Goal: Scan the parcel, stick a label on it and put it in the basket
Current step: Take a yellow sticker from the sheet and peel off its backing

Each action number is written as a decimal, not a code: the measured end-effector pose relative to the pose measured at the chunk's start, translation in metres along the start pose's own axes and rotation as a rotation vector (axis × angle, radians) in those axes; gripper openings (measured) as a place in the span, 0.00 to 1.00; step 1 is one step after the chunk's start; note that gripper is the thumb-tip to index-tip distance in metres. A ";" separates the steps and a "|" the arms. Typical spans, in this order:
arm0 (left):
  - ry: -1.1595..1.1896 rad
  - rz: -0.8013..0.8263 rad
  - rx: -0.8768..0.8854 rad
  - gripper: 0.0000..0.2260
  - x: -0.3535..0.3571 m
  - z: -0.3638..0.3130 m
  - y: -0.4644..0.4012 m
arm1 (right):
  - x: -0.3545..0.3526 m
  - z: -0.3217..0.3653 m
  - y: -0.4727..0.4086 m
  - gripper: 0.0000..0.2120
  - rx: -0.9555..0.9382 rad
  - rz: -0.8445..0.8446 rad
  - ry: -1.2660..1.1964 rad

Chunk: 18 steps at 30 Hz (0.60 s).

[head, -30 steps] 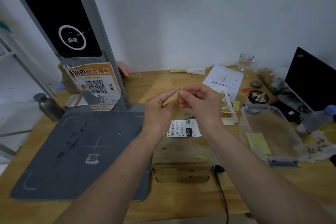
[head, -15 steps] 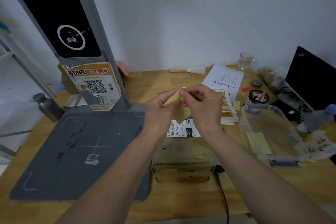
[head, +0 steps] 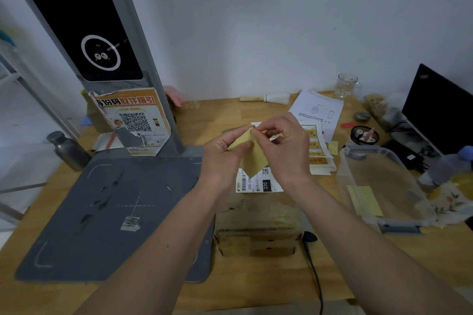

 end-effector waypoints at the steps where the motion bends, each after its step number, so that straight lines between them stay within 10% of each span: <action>1: -0.014 -0.001 -0.003 0.14 -0.001 0.000 -0.001 | 0.002 0.001 0.000 0.04 -0.012 0.028 0.028; 14: 0.203 -0.080 -0.115 0.09 -0.018 -0.002 -0.008 | 0.012 -0.017 0.005 0.05 0.278 0.202 -0.129; 18: -0.119 -0.335 0.067 0.14 -0.039 -0.015 -0.001 | 0.007 -0.030 0.011 0.02 0.452 0.146 -0.209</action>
Point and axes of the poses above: each hand's wrist, its own y-axis away from the middle knuckle, its own x-axis out of the palm, z = x × y, the point moved 10 cm from there along -y, towards the middle knuckle, and after that the axes turned 11 degrees about -x, right-handed, at the moved point
